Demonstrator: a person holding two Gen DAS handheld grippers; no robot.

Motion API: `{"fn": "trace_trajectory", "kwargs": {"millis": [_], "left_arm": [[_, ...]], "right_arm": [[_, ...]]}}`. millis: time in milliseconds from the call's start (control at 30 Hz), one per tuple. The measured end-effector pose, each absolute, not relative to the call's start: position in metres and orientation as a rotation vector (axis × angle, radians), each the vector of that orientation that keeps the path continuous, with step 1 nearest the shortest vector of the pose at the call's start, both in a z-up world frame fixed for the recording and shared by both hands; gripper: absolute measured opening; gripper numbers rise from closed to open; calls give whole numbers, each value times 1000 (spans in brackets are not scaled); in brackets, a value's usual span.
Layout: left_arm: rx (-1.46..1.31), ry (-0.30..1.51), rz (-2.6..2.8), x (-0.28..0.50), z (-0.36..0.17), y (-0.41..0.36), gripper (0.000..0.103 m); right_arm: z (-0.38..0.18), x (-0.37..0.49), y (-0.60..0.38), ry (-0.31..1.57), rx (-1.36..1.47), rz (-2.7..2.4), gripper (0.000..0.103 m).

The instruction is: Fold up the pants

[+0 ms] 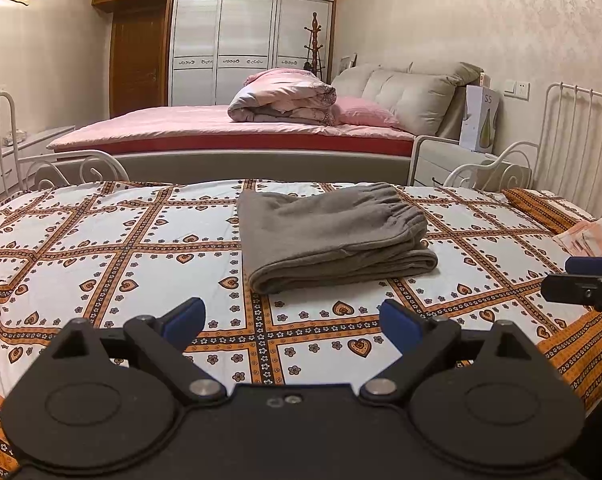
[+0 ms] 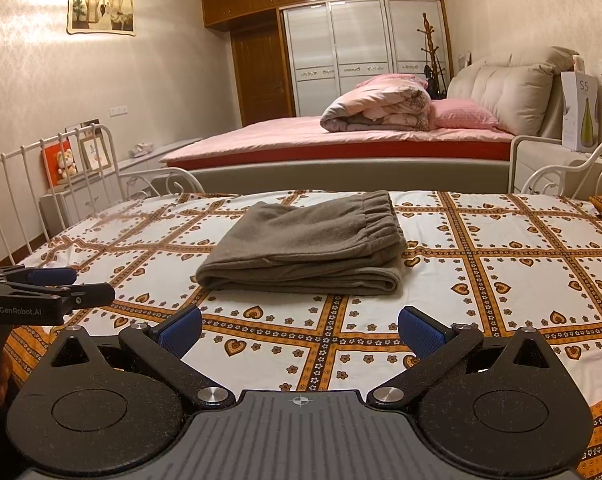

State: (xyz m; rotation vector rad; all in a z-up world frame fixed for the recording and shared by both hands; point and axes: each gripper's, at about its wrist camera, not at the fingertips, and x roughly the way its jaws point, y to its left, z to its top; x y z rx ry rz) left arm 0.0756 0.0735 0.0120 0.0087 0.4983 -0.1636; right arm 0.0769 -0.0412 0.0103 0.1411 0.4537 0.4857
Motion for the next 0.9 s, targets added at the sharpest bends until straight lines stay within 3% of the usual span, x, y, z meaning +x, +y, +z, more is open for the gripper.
{"fn": "trace_trajectory", "kwargs": {"millis": [900], "left_arm": [[50,478,-247,72,11,66,86]], "right_arm": [[9,78,-41,457,133,488,103]]}}
